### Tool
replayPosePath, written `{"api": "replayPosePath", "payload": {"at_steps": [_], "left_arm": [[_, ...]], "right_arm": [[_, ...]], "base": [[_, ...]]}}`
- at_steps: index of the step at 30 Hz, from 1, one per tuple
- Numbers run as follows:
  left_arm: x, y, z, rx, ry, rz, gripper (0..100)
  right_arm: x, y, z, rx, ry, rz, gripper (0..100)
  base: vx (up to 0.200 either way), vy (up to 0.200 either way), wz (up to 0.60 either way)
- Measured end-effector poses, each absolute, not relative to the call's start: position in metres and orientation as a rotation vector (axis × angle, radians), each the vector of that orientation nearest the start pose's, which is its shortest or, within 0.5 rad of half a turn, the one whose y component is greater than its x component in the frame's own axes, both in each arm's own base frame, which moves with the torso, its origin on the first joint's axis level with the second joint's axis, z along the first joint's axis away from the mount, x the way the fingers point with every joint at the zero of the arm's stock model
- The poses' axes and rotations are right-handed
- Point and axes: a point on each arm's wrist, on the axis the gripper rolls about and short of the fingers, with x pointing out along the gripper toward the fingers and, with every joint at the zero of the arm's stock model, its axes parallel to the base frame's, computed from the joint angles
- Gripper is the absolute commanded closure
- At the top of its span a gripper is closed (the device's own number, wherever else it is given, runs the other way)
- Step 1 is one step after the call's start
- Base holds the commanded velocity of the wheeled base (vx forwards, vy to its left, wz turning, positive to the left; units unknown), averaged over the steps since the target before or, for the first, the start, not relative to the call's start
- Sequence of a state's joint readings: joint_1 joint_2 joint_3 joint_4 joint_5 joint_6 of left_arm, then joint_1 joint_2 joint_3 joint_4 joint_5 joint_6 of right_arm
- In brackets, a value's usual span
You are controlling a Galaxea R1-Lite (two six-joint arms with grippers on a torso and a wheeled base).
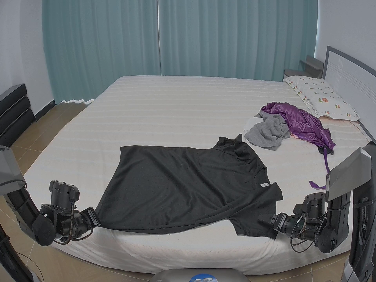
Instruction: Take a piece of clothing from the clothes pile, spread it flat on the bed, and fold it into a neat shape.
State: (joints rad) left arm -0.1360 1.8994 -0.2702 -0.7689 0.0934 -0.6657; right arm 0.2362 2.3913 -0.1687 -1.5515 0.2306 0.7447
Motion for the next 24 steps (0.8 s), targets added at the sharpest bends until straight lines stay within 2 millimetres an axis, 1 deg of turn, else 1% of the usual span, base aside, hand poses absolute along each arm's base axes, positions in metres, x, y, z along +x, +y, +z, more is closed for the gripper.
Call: {"api": "replayPosePath", "payload": {"at_steps": [5, 13, 17, 20, 24], "left_arm": [[0.227, -0.029, 0.027, -0.526, 0.832, 0.245, 100], [0.227, -0.029, 0.027, -0.526, 0.833, 0.246, 100], [0.226, -0.029, 0.027, -0.525, 0.834, 0.245, 100], [0.226, -0.029, 0.027, -0.525, 0.834, 0.245, 100], [0.225, -0.029, 0.027, -0.525, 0.836, 0.246, 100]], "right_arm": [[0.245, 0.065, -0.039, 0.700, 0.798, 0.181, 0], [0.231, 0.059, -0.025, 0.698, 0.791, 0.166, 0], [0.228, 0.058, -0.020, 0.699, 0.782, 0.167, 0], [0.228, 0.059, -0.019, 0.698, 0.780, 0.171, 0], [0.232, 0.062, -0.024, 0.695, 0.785, 0.177, 0]], "base": [[0.000, 0.000, 0.00], [0.000, 0.000, 0.00], [0.000, 0.000, 0.00], [0.000, 0.000, 0.00], [0.000, 0.000, 0.00]]}}
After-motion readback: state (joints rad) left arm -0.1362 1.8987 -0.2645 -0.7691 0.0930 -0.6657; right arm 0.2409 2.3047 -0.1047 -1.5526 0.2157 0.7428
